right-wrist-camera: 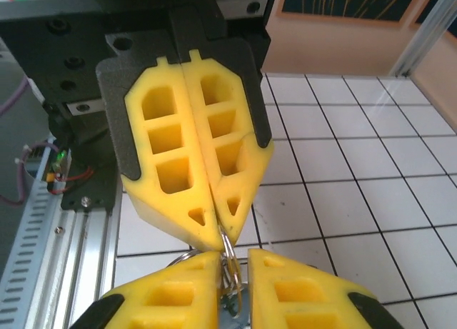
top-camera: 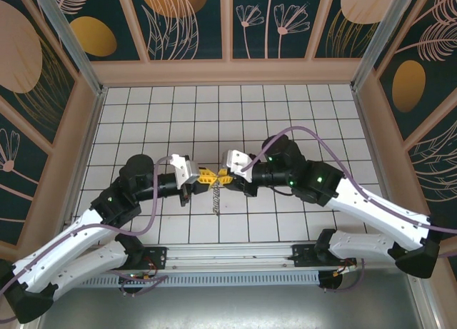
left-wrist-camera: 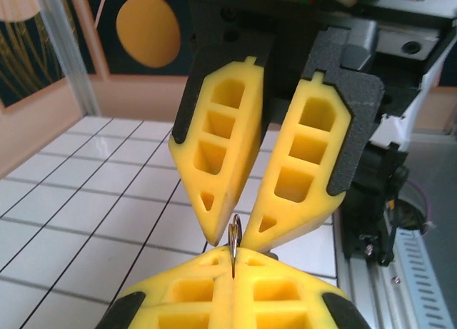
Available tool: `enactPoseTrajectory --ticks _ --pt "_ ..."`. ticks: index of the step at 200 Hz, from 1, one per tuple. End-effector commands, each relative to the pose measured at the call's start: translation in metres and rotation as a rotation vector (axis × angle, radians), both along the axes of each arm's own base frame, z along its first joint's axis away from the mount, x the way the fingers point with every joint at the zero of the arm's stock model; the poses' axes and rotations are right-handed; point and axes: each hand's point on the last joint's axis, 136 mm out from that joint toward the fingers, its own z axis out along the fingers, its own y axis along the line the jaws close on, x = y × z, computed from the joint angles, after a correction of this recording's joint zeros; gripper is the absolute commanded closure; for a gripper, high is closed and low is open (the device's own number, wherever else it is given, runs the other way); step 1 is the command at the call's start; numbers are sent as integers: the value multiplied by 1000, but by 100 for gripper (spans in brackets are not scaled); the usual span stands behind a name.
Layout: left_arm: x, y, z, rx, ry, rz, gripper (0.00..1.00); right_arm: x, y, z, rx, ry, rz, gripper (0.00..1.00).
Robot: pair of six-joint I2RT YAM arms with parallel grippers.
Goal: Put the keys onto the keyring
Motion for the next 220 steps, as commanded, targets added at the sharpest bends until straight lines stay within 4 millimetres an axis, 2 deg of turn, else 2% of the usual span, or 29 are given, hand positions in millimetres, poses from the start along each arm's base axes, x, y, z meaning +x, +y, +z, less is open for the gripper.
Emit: enactPoseTrajectory --ticks 1,37,69,93,111,160,192,220 --pt "-21 -3 43 -179 -79 -111 100 -10 2 24 116 -15 37 81" --pt "-33 3 62 -297 -112 -151 100 -18 -5 32 169 -12 61 79" --pt "-38 7 68 -326 -116 -161 100 -22 -12 38 205 -24 65 75" --pt "-38 6 66 -322 -105 -166 100 -22 -16 45 241 -43 61 84" --pt "-37 5 65 -315 -99 -166 100 -24 -17 49 255 -47 77 84" --pt "-36 6 66 -318 -112 -157 100 -37 -24 56 288 -48 122 67" --pt "-37 4 65 -312 -107 -169 100 -39 -24 65 318 -60 135 65" --pt "-38 5 66 -317 -108 -174 100 -36 -17 63 311 -52 146 65"
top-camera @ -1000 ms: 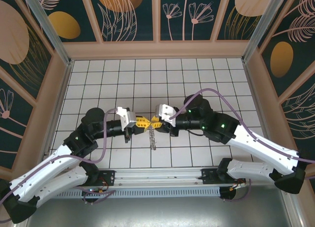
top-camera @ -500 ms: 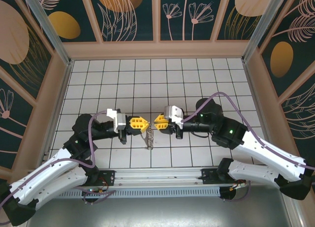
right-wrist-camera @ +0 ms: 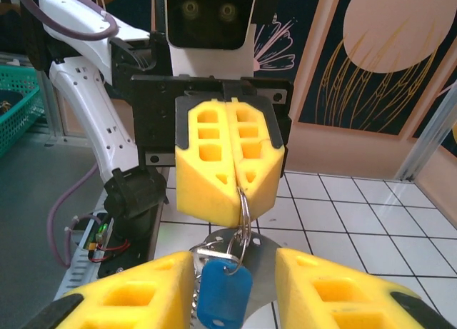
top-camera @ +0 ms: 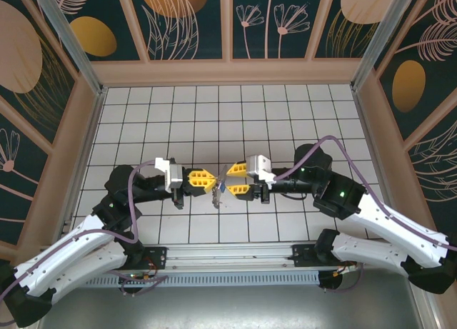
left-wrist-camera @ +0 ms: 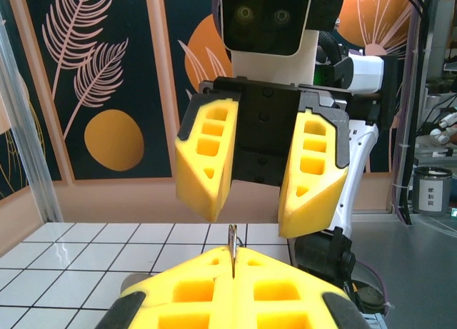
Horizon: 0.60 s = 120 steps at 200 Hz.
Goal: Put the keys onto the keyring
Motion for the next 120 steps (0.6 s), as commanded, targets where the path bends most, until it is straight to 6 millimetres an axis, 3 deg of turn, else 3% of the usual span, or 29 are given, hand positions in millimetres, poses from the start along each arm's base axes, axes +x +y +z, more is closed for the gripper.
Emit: enactPoseTrajectory --ticks 1,64,120 --pt "-9 2 15 -49 -39 -34 100 0 6 9 35 -6 26 65" --pt "-11 3 12 -46 -37 -43 100 5 18 5 28 5 36 67" --pt "-11 3 11 -41 -36 -40 100 5 18 6 35 6 42 84"
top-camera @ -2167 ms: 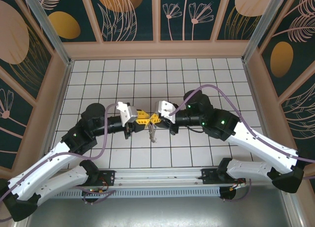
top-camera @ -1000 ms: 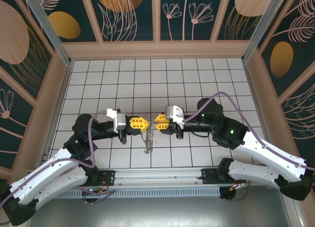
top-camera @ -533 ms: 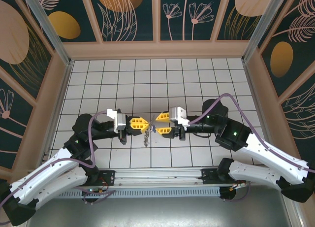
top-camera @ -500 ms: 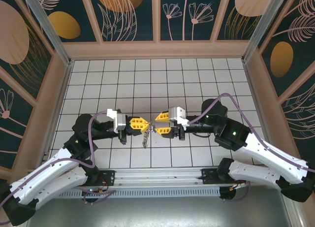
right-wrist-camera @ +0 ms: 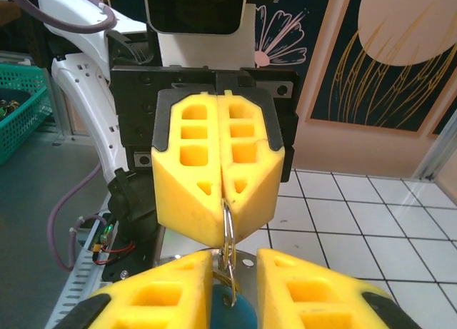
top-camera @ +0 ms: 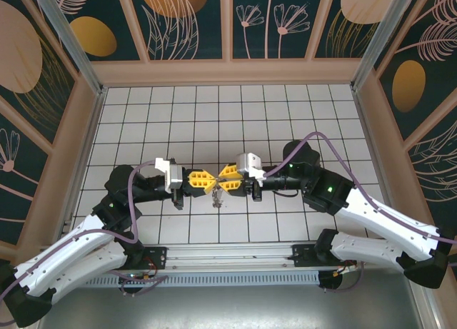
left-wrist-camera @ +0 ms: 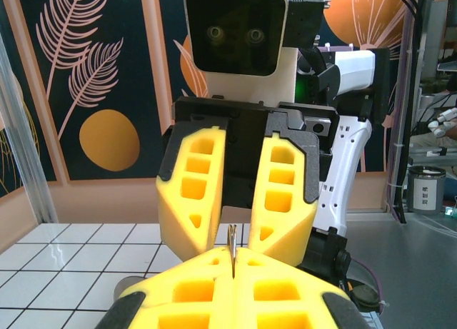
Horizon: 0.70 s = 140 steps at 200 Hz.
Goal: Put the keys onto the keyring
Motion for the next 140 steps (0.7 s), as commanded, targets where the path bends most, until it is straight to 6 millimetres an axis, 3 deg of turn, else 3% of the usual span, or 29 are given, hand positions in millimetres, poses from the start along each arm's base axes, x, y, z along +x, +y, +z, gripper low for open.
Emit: enactPoseTrajectory --ticks 1,23,44,62,74,113,140 --pt "-10 3 11 -42 -37 -29 100 -1 1 16 50 -17 11 85" --pt "-9 4 11 -36 -32 -24 100 3 1 15 44 -22 -5 100" --pt "2 3 6 23 -12 38 100 15 -1 12 20 -29 -66 100" --pt "17 5 -10 140 20 132 78 26 -2 8 -32 -36 -119 100" --pt "26 9 -20 214 39 186 70 31 -2 3 -74 -35 -139 100" --pt "45 19 -48 433 73 299 69 42 1 -8 -156 -54 -180 100" --pt "48 19 -50 475 64 303 69 43 2 -16 -207 -68 -182 100"
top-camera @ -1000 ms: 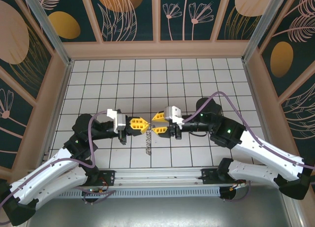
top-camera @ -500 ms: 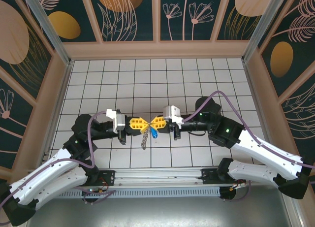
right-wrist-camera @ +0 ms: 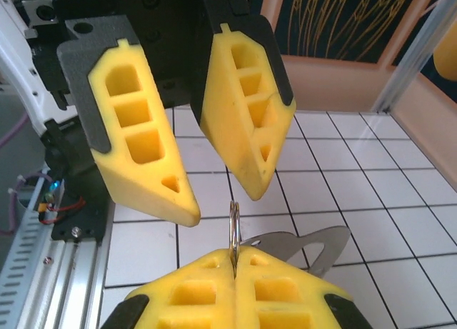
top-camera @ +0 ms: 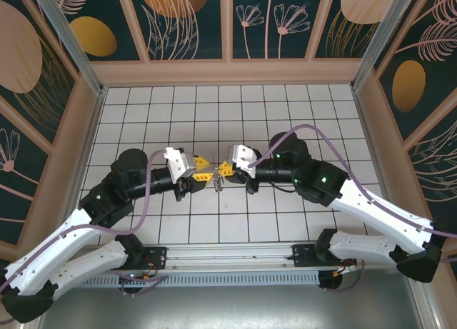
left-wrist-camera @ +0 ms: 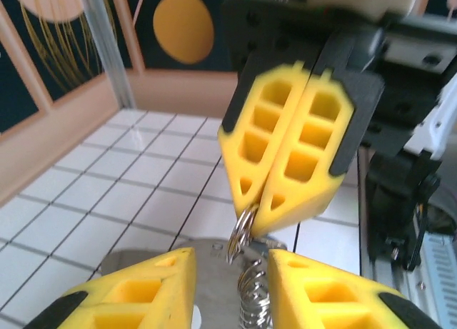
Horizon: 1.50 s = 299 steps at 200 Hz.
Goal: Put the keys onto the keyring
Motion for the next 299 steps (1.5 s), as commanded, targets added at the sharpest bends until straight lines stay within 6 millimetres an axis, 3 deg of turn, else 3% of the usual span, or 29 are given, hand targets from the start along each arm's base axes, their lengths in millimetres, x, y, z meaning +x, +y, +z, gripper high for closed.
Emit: enactPoseTrajectory --ticks 1,59,125,142,147,158,216,247,299 --pt "3 7 -19 125 8 29 69 3 -1 9 -24 -53 -15 100" --pt "6 -5 -19 155 6 -21 73 5 6 -11 -112 -25 -18 100" --pt "2 -11 -12 132 8 -63 81 1 8 -8 -102 -22 5 100" --pt "-1 -14 -6 100 0 -83 89 0 7 -8 -101 -24 5 100" --pt "-2 -14 -15 108 17 -87 92 0 6 -7 -98 -23 7 100" --pt "-3 -15 -15 93 17 -93 100 -2 6 -5 -90 -24 12 100" --pt "-13 -12 4 -64 -42 -109 100 -3 4 -2 -53 -14 2 100" --pt "-14 -4 20 -148 -101 -77 100 -2 1 -5 -46 -7 -22 87" --pt "-20 -2 29 -222 -137 -93 100 1 0 -4 -39 -8 -36 93"
